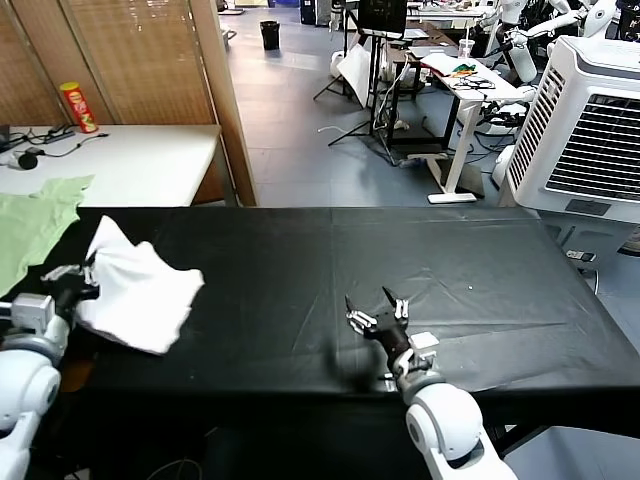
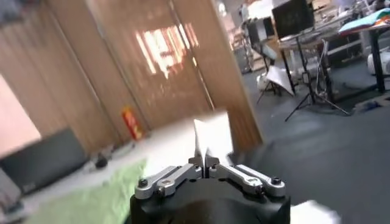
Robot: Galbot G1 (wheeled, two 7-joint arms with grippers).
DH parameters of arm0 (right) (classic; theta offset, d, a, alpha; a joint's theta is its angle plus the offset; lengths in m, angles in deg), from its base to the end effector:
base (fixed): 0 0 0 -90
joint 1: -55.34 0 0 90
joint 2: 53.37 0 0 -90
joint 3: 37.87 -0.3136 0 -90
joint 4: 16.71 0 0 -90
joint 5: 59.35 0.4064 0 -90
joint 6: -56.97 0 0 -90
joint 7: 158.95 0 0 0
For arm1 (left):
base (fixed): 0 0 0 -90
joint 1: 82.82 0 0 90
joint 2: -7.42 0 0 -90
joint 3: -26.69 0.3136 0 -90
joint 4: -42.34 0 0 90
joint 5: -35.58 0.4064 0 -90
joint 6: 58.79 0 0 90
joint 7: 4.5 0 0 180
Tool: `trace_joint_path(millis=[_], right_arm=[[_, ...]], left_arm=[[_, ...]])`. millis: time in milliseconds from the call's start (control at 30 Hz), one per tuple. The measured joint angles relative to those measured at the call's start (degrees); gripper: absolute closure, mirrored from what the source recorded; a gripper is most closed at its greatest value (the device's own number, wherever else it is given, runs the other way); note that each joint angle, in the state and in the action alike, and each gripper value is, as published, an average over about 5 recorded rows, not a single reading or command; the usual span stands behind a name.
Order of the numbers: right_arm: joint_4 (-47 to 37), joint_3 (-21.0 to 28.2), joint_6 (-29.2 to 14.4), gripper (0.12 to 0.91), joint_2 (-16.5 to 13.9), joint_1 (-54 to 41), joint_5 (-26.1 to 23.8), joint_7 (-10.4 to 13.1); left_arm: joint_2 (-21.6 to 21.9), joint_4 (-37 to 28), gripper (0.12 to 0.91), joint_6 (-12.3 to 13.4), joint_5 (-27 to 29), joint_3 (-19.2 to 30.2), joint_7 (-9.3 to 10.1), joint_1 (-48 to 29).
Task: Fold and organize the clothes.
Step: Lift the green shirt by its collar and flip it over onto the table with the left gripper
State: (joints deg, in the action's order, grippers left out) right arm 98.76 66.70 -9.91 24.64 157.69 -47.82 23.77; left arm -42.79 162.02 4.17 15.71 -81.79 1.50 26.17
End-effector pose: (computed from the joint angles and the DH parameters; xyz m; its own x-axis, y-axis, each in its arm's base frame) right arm 0.3137 0.0614 -0.2273 -0.9321 -0.2842 0.2245 -0.2816 0.9585 0.0443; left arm 0.3119 0.1579 -0.1229 -0.9759 -0.1781 0.1262 -0.1105 0.9017 0.4180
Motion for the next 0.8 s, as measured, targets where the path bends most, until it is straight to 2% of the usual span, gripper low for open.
trace_joint_path(millis=[167, 367, 467, 533, 667, 800], right_arm=[[-0.16, -0.15, -0.26, 0.227, 0.01, 1.09, -0.87, -0.11], [0.39, -0.24, 0.27, 0.227, -0.12, 2.49, -0.42, -0.24], [0.66, 0.13, 0.97, 0.227, -0.43, 2.99, 0.71, -0.59], [0.65, 0.50, 1.55, 0.227, -0.82, 3.08, 1.56, -0.82], [0.37, 1.53, 3.13, 0.227, -1.70, 2.70, 3.56, -1.06], [-0.31, 3.00, 5.26, 0.227, -1.68, 1.49, 7.38, -0.72]], left_arm=[[-3.30, 4.15, 0.888, -0.18, 1.80, 5.61, 1.77, 0.40], [-9.27, 2.75, 0.888, 0.90, 1.91, 18.66, 4.48, -1.91], [-12.38, 0.86, 0.887, 1.40, 2.06, 24.93, 4.97, -3.99], [-14.30, 0.08, 0.860, 2.06, 1.89, 28.37, 4.65, -5.29], [-16.21, -0.34, 0.685, 5.25, 2.03, 32.41, 2.36, -6.26], [-16.14, -0.28, 0.450, 8.68, 2.08, 33.23, -0.32, -5.88]])
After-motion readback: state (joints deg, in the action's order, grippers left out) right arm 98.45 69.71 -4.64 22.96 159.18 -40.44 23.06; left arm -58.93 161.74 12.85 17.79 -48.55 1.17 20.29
